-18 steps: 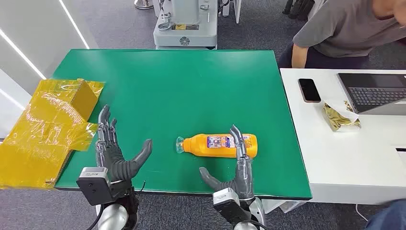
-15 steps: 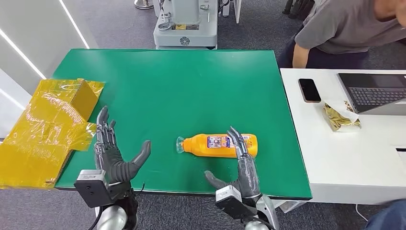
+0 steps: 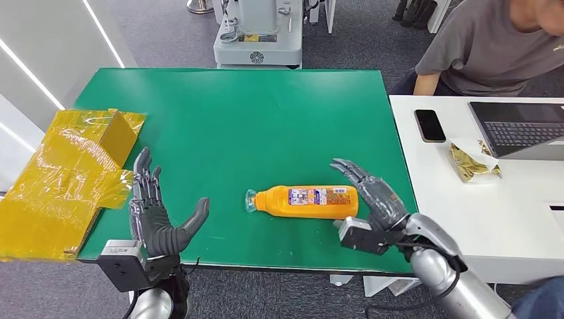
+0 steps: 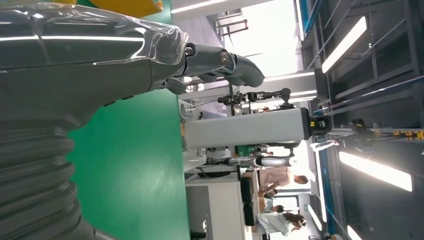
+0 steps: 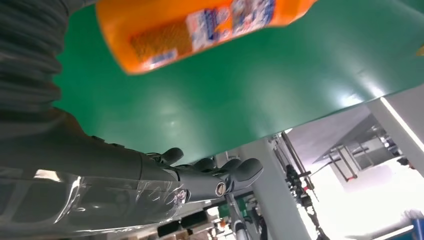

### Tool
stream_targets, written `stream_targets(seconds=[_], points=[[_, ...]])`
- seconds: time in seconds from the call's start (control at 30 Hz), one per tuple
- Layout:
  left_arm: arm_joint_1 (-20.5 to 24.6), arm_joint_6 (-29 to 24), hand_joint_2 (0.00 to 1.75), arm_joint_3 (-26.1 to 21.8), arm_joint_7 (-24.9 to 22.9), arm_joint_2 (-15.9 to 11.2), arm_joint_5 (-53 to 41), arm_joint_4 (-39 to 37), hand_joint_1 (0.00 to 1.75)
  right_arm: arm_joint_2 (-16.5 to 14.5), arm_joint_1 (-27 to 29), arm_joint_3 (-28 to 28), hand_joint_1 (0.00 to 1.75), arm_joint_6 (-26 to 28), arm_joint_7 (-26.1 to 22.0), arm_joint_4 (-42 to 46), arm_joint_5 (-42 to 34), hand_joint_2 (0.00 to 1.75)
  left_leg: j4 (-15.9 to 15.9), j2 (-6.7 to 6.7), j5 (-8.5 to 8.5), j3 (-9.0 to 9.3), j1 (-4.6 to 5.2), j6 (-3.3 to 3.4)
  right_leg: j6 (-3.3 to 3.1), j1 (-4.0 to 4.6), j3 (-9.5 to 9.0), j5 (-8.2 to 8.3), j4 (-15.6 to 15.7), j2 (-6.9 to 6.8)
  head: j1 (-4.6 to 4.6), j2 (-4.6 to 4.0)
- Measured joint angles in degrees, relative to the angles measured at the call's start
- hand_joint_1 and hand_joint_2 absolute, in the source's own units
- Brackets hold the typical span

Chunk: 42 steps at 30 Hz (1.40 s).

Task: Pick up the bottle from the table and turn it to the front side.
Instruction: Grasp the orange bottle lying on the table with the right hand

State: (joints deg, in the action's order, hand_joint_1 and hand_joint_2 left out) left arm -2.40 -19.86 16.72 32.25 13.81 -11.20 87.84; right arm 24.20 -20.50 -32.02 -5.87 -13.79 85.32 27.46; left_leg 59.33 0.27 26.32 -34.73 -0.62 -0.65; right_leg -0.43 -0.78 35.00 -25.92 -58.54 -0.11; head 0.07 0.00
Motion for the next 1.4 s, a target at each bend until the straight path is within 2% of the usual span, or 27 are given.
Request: stream_targets(seconds=[0.17, 0.3, 0.43, 0.6, 0.77, 0.97, 1.23, 1.4], points=[[-0.14, 0.09, 1.75, 0.00, 1.18, -0.25, 0.83, -0.01, 0.00, 5.40, -9.62, -1.66, 0.00, -9.29, -1.12, -1.89, -3.44, 1.75, 0.02, 0.02, 0.00, -0.08, 0.03, 0.00, 0.00, -0.03, 0.03, 0.02, -0.04, 0.02, -0.02, 0.00], [-0.09, 0.27, 1.75, 0.04, 1.97, -0.46, 1.75, 0.00, 0.00, 7.95, -25.14, -7.90, 0.00, -20.69, -1.43, -7.50, -6.91, 1.75, 0.03, 0.07, -0.06, -0.10, 0.05, 0.06, 0.05, -0.07, 0.09, 0.08, -0.08, 0.09, -0.02, 0.00], [0.20, 1.16, 1.75, 0.08, 1.82, -0.48, 2.10, 0.00, 0.00, 5.67, -39.60, -17.02, 0.00, -25.74, -0.73, -16.85, -11.43, 1.75, 0.03, 0.04, -0.12, -0.05, 0.03, 0.13, 0.05, -0.04, 0.07, 0.08, -0.09, 0.06, -0.04, 0.00], [0.81, 1.78, 1.75, 0.17, 1.67, -0.46, 2.09, 0.00, 0.00, 2.66, -48.02, -26.45, 0.00, -29.21, -1.79, -24.91, -15.79, 1.75, 0.04, -0.21, -0.16, -0.12, -0.01, 0.17, 0.05, 0.02, 0.06, 0.07, -0.09, -0.20, -0.03, 0.00], [1.20, 1.91, 1.75, 0.33, 1.44, -0.45, 1.92, 0.00, 0.00, 0.35, -50.89, -33.65, 0.00, -30.36, -4.30, -30.55, -19.50, 1.75, 0.05, -0.19, -0.15, -0.15, 0.01, 0.18, 0.05, 0.02, 0.05, 0.06, -0.04, -0.19, -0.03, 0.00], [1.20, 1.77, 1.75, 0.39, 1.43, -0.43, 1.29, 0.00, 0.00, -3.23, -50.54, -40.96, 0.00, -28.28, -8.55, -38.69, -20.67, 1.75, 0.08, -0.20, -0.15, -0.17, 0.01, 0.19, 0.07, 0.02, 0.05, 0.07, -0.02, -0.20, -0.02, 0.00], [1.19, 1.75, 1.75, 0.39, 1.43, -0.43, 1.07, -0.01, 0.00, -6.00, -50.06, -44.81, 0.00, -27.98, -9.80, -44.36, -20.71, 1.75, 0.08, -0.20, -0.15, -0.16, 0.00, 0.19, 0.06, 0.02, 0.06, 0.07, -0.03, -0.19, -0.03, 0.00], [1.21, 2.46, 1.75, 0.39, 1.31, -0.42, 0.85, -0.01, 0.00, -7.35, -47.47, -46.06, 0.00, -24.84, -10.51, -47.26, -20.23, 1.75, 0.08, -0.20, -0.14, -0.16, 0.00, 0.19, 0.06, 0.03, 0.06, 0.07, -0.02, -0.19, -0.03, 0.00]])
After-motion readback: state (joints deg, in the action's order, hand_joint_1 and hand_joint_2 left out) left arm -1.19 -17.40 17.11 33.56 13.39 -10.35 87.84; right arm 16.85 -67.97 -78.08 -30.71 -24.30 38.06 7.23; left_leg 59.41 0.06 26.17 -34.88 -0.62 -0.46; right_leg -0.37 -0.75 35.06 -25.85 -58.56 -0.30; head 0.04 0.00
